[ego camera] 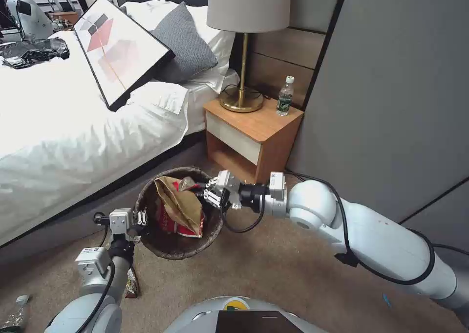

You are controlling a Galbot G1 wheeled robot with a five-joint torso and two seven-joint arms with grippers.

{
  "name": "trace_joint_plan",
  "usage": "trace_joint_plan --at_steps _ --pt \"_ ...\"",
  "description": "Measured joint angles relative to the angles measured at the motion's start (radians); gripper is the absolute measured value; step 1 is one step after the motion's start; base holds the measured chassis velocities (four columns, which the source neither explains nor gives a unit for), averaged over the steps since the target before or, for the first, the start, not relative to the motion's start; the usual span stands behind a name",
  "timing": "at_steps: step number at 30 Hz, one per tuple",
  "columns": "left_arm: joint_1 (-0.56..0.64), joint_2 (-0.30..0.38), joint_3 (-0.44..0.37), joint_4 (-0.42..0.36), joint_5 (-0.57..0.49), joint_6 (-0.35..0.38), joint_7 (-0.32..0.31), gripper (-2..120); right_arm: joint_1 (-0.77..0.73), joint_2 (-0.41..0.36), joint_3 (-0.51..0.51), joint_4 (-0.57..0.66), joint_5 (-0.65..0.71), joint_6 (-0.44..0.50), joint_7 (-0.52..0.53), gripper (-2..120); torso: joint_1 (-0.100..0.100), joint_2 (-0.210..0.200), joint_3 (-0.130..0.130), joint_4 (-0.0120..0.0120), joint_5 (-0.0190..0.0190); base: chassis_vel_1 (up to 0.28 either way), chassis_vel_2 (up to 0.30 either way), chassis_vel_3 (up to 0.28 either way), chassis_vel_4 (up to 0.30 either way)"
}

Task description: Pick up the trash bin, then pick up the garbage from the floor and place it into the trash bin.

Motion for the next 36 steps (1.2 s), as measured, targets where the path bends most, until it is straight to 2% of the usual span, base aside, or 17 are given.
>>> trace_joint_plan --at_steps 12,13,16,17,20,21,22,25,27,29,31,33,36 --pt "-0.001 0.001 -0.001 -0.002 -0.002 0.002 0.004 0 0.073 0.013 -0.144 -0.010 -0.040 -0.028 -0.007 -2 0.000 0.000 0.000 0.0000 0.0000 0.000 0.000 0.000 0.000" --pt "-0.001 0.001 -0.001 -0.002 -0.003 0.002 0.004 0 0.076 0.016 -0.151 -0.010 -0.043 -0.032 -0.005 3 0.000 0.000 0.000 0.0000 0.0001 0.000 0.000 0.000 0.000" --pt "-0.001 0.002 -0.002 -0.002 -0.005 0.002 0.004 0 0.080 0.021 -0.163 -0.012 -0.047 -0.036 0.005 10 0.000 0.000 0.000 0.0000 0.0001 0.000 0.000 0.000 0.000" --pt "-0.001 0.002 -0.002 -0.002 -0.005 0.001 0.004 0 0.081 0.023 -0.167 -0.012 -0.047 -0.037 0.011 17 0.000 0.000 0.000 0.0001 0.0001 0.000 0.000 0.000 0.000" --pt "-0.002 0.003 -0.003 -0.002 -0.006 0.001 0.005 0 0.081 0.026 -0.173 -0.013 -0.049 -0.040 0.017 23 0.000 0.000 0.000 0.0001 0.0000 0.000 0.000 0.000 0.000" --pt "-0.002 0.004 -0.003 -0.002 -0.007 0.001 0.005 0 0.081 0.028 -0.176 -0.014 -0.050 -0.040 0.020 29 0.000 0.000 0.000 0.0000 0.0001 0.000 0.000 0.000 0.000" --pt "-0.002 0.004 -0.003 -0.002 -0.007 0.001 0.005 0 0.081 0.028 -0.176 -0.014 -0.050 -0.040 0.020 29 0.000 0.000 0.000 0.0000 0.0001 0.000 0.000 0.000 0.000" --pt "-0.004 0.006 -0.003 -0.002 -0.009 0.000 0.005 0 0.080 0.033 -0.179 -0.016 -0.058 -0.041 0.030 46 0.000 0.000 0.000 0.0001 0.0001 0.000 0.000 0.000 0.000" --pt "-0.004 0.006 -0.003 -0.001 -0.009 0.000 0.005 0 0.080 0.035 -0.179 -0.016 -0.058 -0.042 0.035 48 0.000 0.000 0.000 0.0000 0.0001 0.000 0.000 0.000 0.000" --pt "-0.005 0.006 -0.003 0.001 -0.010 0.000 0.005 0 0.078 0.038 -0.178 -0.016 -0.058 -0.042 0.040 61 0.000 0.000 0.000 0.0001 0.0001 0.000 0.000 0.000 0.000" --pt "-0.005 0.007 -0.003 0.001 -0.010 0.000 0.005 0 0.077 0.038 -0.178 -0.016 -0.058 -0.042 0.042 61 0.000 0.000 0.000 0.0001 0.0001 0.000 0.000 0.000 0.000" --pt "-0.006 0.008 -0.003 0.003 -0.011 -0.001 0.006 0 0.072 0.038 -0.176 -0.016 -0.059 -0.043 0.044 75 0.000 0.000 0.000 0.0000 0.0001 0.000 0.000 0.000 0.000" --pt "-0.007 0.008 -0.003 0.005 -0.012 -0.001 0.006 0 0.070 0.037 -0.174 -0.013 -0.059 -0.043 0.045 82 0.000 0.000 0.000 0.0000 0.0001 0.000 0.000 0.000 0.000"
